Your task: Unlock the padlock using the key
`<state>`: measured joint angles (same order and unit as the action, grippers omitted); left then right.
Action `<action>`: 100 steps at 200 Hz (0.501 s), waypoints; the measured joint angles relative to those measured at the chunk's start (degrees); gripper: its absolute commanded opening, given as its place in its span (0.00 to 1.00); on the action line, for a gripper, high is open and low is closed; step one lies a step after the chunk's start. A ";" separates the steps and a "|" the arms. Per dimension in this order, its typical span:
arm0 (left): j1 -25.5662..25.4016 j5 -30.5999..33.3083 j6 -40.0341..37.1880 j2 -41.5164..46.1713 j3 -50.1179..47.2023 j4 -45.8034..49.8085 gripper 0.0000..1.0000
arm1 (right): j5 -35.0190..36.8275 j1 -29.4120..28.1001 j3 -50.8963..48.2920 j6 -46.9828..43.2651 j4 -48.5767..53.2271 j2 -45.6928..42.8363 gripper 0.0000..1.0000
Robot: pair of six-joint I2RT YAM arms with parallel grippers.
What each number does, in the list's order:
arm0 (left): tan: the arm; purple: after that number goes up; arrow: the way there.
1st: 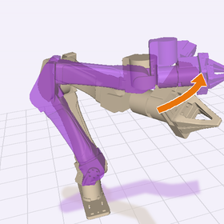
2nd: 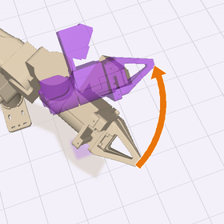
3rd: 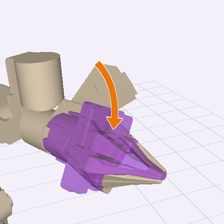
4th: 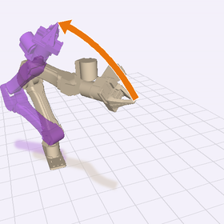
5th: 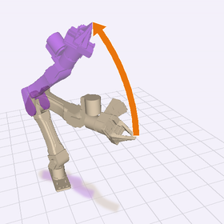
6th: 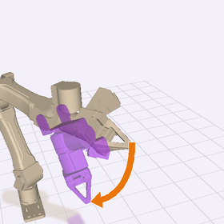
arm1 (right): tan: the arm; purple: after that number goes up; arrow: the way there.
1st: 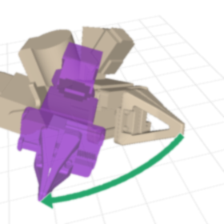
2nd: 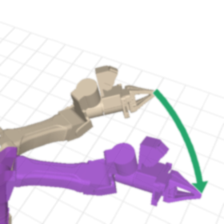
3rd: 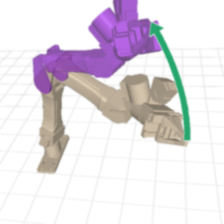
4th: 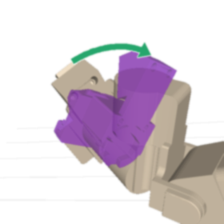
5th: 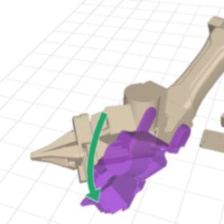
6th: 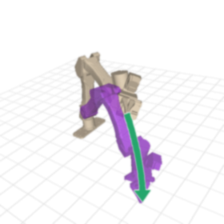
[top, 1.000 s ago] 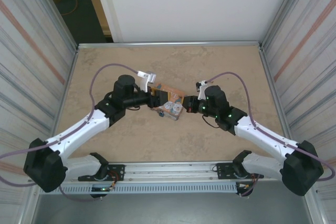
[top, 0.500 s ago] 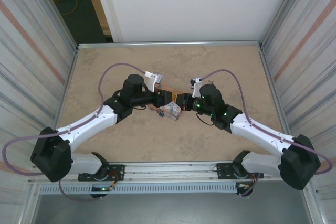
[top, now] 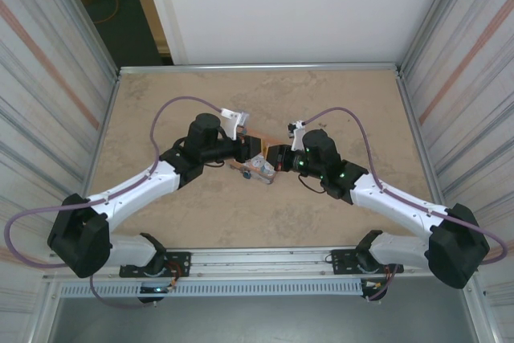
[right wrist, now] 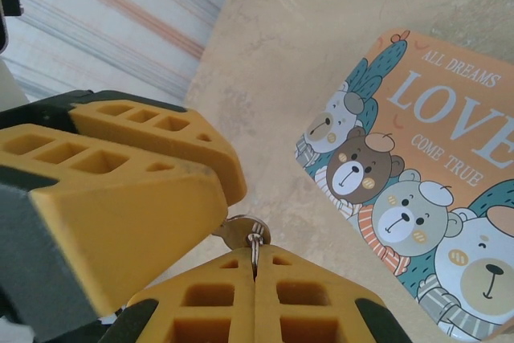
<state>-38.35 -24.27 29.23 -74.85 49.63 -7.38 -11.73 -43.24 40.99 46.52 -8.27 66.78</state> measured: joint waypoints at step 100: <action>4.76 -3.72 -3.45 5.38 0.79 5.86 0.00 | -8.52 5.97 -1.38 -2.25 -0.17 -4.83 0.38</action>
<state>-33.58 -27.99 25.78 -69.47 50.41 -1.52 -20.25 -37.28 39.62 44.27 -8.45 61.95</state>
